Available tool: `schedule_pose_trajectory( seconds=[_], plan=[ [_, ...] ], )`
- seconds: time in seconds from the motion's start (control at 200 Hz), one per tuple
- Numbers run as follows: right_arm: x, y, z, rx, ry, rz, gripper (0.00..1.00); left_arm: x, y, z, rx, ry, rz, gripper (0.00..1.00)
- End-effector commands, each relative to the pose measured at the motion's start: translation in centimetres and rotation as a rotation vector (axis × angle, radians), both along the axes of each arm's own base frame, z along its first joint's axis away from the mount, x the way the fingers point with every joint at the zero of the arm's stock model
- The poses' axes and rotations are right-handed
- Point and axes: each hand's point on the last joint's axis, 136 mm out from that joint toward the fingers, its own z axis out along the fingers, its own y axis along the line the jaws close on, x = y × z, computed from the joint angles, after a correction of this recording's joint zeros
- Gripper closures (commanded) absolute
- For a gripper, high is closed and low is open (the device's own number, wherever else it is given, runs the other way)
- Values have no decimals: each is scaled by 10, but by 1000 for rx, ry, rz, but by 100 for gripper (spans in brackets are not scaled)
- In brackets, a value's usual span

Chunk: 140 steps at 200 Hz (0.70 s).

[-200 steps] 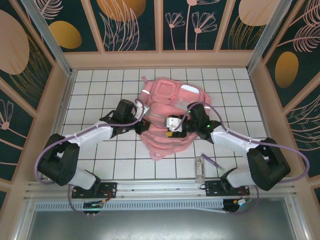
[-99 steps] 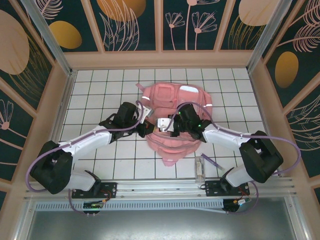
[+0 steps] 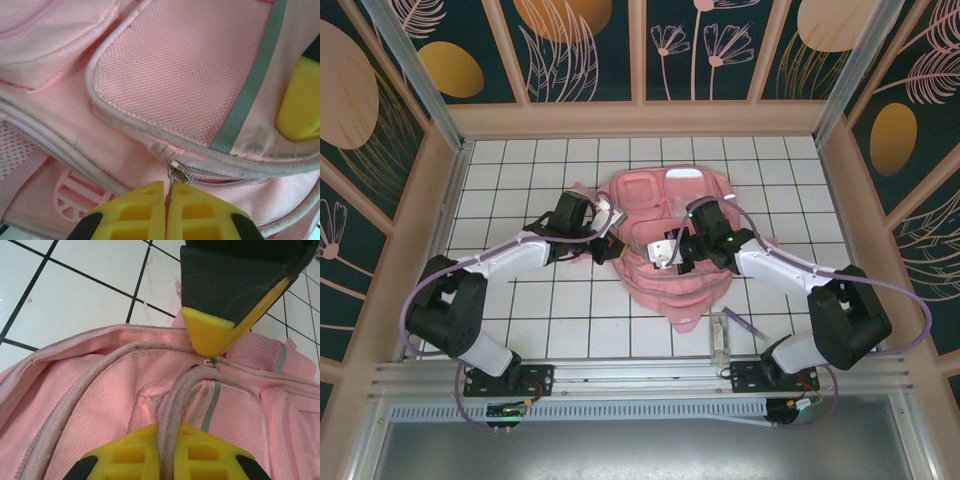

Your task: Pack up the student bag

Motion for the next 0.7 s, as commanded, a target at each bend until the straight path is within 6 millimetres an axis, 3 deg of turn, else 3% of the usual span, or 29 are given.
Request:
schedule_pose_trajectory(
  seconds=[0.0,0.035,0.15,0.165,0.28,0.3,0.32,0.33,0.385,0.44,0.53,0.571,0.601,0.696],
  plan=[
    [-25,5,22,109,145,47,81,32,43,-18,141,-96,99,70],
    [-18,4,28,136,151,5,71,25,39,-13,121,-123,49,64],
    [-1,2,57,289,190,-136,51,7,35,11,109,-258,-103,55],
    [11,-7,63,327,190,-202,49,6,35,16,111,-281,-123,54],
    [39,-28,104,532,188,-483,34,-6,24,39,145,-448,-263,42],
    [47,-36,112,575,190,-561,26,-8,20,41,155,-479,-287,38],
    [56,-44,121,630,211,-652,5,-10,16,44,168,-513,-314,35],
    [61,-50,125,658,214,-708,2,-11,14,45,174,-528,-326,33],
    [84,-85,144,804,255,-994,1,-19,-1,46,206,-598,-413,28],
    [98,-123,149,887,291,-1253,1,-27,-16,46,212,-636,-492,26],
    [100,-180,137,964,362,-1625,1,-33,-36,42,217,-648,-583,26],
    [96,-204,129,992,401,-1773,1,-38,-41,30,236,-633,-622,26],
    [92,-214,123,1001,430,-1840,1,-37,-48,34,240,-653,-644,26],
    [84,-229,107,971,509,-1889,1,-41,-58,14,286,-636,-702,26]
  ],
)
